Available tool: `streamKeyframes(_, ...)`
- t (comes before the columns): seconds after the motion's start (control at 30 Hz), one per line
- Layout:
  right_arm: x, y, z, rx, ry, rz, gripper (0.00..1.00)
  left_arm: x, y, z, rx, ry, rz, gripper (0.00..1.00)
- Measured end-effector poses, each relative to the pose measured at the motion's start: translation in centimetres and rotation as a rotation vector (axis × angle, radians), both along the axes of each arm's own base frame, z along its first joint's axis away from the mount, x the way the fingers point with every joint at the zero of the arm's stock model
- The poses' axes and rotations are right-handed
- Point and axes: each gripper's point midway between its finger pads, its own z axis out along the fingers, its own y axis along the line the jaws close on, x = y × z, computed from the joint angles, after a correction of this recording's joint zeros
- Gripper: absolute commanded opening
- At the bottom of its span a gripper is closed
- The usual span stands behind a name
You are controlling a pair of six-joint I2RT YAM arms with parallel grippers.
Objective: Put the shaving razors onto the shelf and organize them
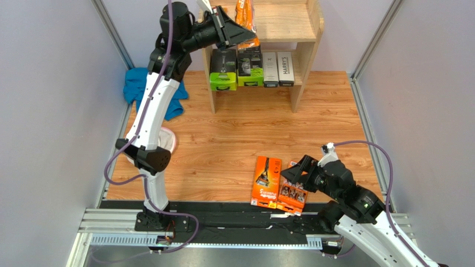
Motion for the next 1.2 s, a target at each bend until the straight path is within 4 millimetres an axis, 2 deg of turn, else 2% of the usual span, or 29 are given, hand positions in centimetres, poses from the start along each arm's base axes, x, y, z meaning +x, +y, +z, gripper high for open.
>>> streamKeyframes(0.27, -0.1, -0.1, -0.1, -0.01, 0.005, 0.002, 0.83, 4.6, -1.6, -2.6, -0.064, 0.124, -0.01, 0.09)
streamKeyframes(0.47, -0.2, -0.2, -0.2, -0.014, 0.009, 0.003, 0.83, 7.4, -1.2, -2.9, -0.123, 0.166, 0.029, 0.14)
streamKeyframes(0.63, 0.1, 0.1, 0.2, -0.016, 0.002, 0.006, 0.84, 8.3, -1.1, -3.2, -0.151, 0.202, 0.035, 0.27)
streamKeyframes(0.73, 1.2, 1.0, 1.7, -0.029, -0.012, 0.021, 0.84, 8.6, -1.0, -3.3, -0.155, 0.213, 0.047, 0.39)
streamKeyframes(0.8, 2.4, 2.1, 3.4, -0.047, -0.021, 0.043, 0.85, 8.8, -0.9, -3.2, -0.157, 0.214, 0.056, 0.45)
streamKeyframes(0.87, 4.0, 3.7, 5.9, -0.046, -0.051, 0.069, 0.86, 9.0, -0.8, -3.4, -0.156, 0.219, 0.065, 0.47)
streamKeyframes(1.0, 8.1, 7.6, 13.3, 0.022, -0.171, 0.125, 0.85, 9.2, -0.5, -3.7, -0.152, 0.234, 0.072, 0.48)
streamKeyframes(1.03, 9.4, 9.1, 16.5, 0.067, -0.221, 0.153, 0.85, 9.2, -0.4, -3.7, -0.151, 0.238, 0.074, 0.48)
streamKeyframes(1.2, 15.2, 10.2, 25.7, 0.208, -0.398, 0.148, 0.82, 9.5, -0.1, -4.1, -0.146, 0.253, 0.084, 0.48)
